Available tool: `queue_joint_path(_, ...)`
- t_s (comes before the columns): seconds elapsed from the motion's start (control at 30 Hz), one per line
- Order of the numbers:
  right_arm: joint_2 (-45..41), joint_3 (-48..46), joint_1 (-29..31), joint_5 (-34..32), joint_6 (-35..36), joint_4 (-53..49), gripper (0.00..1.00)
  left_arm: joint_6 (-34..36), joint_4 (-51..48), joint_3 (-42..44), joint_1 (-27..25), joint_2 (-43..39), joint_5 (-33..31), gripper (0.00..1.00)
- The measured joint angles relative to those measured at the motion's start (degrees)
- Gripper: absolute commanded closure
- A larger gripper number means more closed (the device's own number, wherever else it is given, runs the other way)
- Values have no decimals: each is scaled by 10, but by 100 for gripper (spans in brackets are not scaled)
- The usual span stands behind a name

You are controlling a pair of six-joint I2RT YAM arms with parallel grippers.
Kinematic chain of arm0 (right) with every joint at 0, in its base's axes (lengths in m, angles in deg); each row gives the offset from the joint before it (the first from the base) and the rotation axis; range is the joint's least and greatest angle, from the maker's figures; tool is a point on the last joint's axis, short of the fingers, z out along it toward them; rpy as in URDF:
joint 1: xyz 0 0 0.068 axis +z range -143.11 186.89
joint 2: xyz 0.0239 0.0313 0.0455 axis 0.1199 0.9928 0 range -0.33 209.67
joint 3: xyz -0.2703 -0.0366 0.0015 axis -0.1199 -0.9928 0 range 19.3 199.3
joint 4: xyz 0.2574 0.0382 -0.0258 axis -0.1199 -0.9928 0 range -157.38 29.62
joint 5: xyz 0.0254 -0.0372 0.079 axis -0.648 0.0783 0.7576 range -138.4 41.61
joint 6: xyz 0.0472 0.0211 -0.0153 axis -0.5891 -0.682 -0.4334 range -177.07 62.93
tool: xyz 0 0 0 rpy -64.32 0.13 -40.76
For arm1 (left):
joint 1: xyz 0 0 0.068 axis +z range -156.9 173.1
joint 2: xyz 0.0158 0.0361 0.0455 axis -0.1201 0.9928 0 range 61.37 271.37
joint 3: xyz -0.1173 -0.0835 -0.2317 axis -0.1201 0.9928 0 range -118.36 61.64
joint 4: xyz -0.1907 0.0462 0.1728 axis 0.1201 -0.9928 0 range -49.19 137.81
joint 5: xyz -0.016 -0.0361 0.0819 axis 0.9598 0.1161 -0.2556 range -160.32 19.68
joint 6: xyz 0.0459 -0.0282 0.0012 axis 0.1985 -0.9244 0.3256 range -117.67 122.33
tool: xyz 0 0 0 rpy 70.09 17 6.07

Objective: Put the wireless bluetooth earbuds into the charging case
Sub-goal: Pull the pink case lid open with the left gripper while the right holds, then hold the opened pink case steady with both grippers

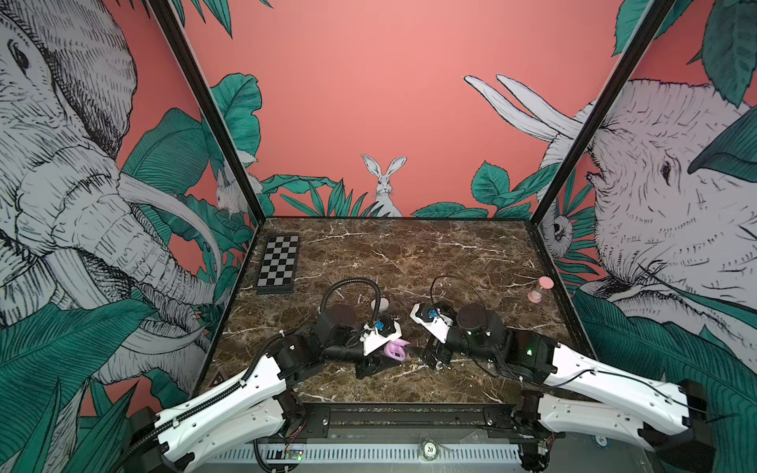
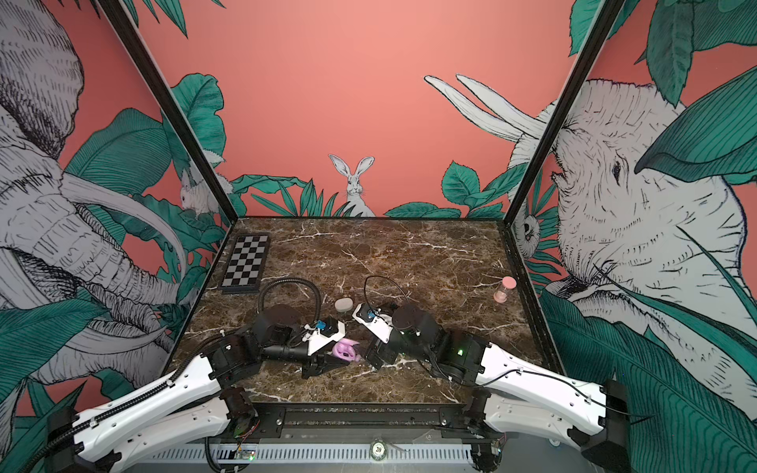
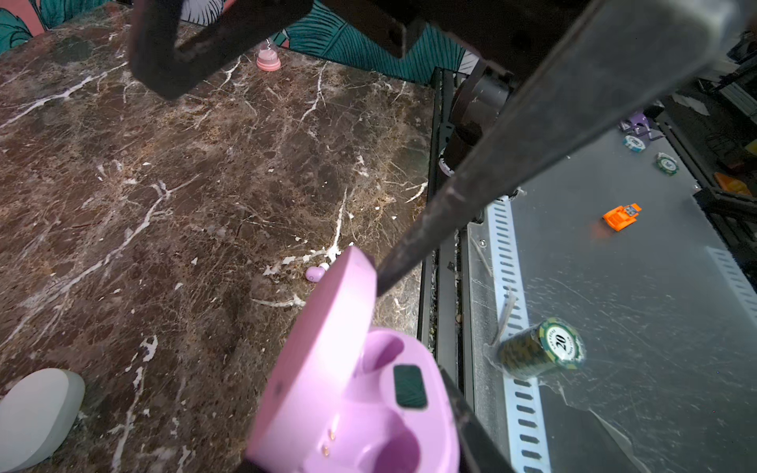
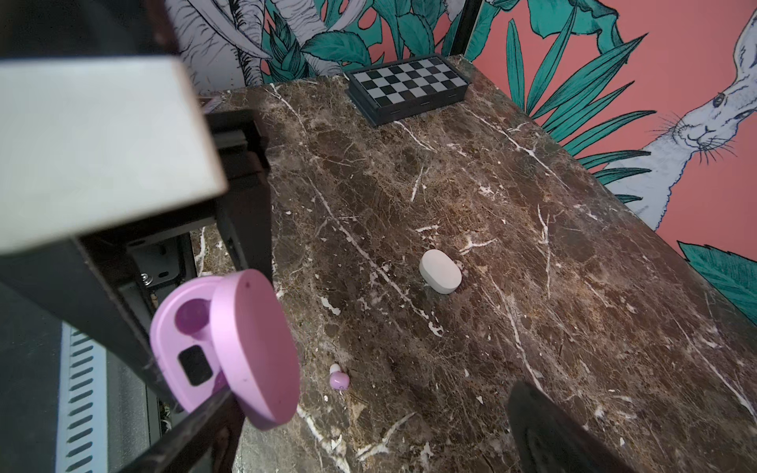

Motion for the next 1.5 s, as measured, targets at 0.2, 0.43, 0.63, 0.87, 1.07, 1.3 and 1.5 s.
queue_joint_path(0.2,0,0,0,0,0,0,2,1,2,0,-1,0,4,100)
queue_joint_path(0.43,2,0,0,28,1,-3,18,2,2,0,-2,0,10,100)
queue_joint_path(0.63,17,0,0,58,3,-7,38,3,2,0,-2,0,11,100)
queue_joint_path(0.87,30,1,0,80,5,-13,57,3,2,0,-2,0,11,100)
queue_joint_path(1.07,34,12,0,95,5,-16,63,3,3,0,-2,0,11,100)
queue_joint_path(1.3,38,13,0,110,4,-16,67,3,3,0,-2,4,11,100)
queue_joint_path(1.5,50,15,0,117,3,-16,70,3,2,0,-2,6,11,100)
